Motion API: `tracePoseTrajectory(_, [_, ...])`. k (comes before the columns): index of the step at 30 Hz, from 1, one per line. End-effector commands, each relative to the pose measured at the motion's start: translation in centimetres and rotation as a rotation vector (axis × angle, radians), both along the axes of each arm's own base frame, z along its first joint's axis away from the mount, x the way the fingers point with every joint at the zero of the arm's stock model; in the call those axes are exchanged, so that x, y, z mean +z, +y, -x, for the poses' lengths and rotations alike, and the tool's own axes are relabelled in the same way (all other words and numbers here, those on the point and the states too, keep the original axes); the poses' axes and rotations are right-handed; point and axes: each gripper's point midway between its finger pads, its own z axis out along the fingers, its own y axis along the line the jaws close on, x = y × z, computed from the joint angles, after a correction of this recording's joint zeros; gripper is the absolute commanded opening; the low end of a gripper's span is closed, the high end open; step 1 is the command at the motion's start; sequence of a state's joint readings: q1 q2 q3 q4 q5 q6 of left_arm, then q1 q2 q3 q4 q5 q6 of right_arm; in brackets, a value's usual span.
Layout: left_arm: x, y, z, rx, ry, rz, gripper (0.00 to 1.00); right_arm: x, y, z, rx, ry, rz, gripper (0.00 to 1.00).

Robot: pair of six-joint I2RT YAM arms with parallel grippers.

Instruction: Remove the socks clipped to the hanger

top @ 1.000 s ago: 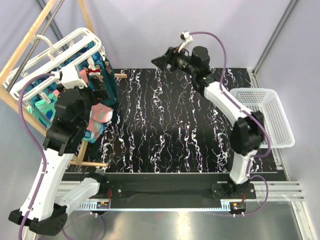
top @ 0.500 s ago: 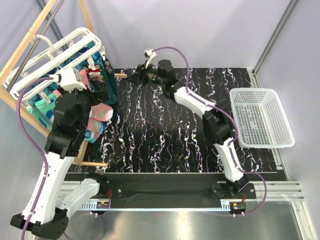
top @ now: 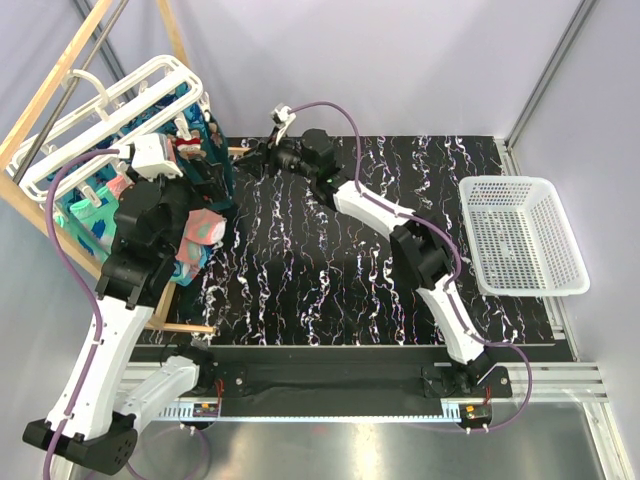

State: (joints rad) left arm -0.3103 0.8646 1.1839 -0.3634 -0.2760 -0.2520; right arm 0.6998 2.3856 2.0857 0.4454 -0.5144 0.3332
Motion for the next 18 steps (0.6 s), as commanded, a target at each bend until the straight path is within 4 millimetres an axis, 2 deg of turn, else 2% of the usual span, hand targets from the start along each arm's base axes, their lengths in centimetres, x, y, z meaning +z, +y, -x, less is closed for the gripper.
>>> tracePoseTrajectory(1, [1.6, -0.6, -0.2, -0.033, -0.064, 0.025, 0.90, 2.4, 1.7, 1.7, 0.038, -0.081, -0.049, 0.58])
tracePoseTrajectory(7, [1.4, -0.6, -0.4, -0.029, -0.065, 0.018, 0.91, 1.9, 2.7, 3.7, 0.066, -0.104, -0.030, 0.62])
tracePoseTrajectory(12, [1.1, -0.7, -0.7, -0.033, -0.052, 0.017, 0.91, 1.7, 3.2, 4.3, 0.075, -0.110, -0.026, 0.64])
tracePoseTrajectory(14, [1.0, -0.6, -0.7, -0.029, -0.051, 0.015, 0.91, 1.5, 3.5, 4.5, 0.079, -0.113, -0.024, 0.65])
tracePoseTrajectory(15, [1.0, -0.6, -0.7, -0.026, -0.049, 0.014, 0.91, 1.5, 3.6, 4.5, 0.076, -0.121, -0.023, 0.69])
tracePoseTrajectory(16, [1.0, -0.6, -0.7, -0.026, -0.051, 0.015, 0.91, 1.1, 3.7, 4.2, 0.068, -0.119, -0.017, 0.71])
tracePoseTrajectory(18, [1.0, -0.6, -0.7, -0.027, -0.051, 0.016, 0.91, 1.5, 4.1, 3.5, 0.026, -0.143, -0.020, 0.73])
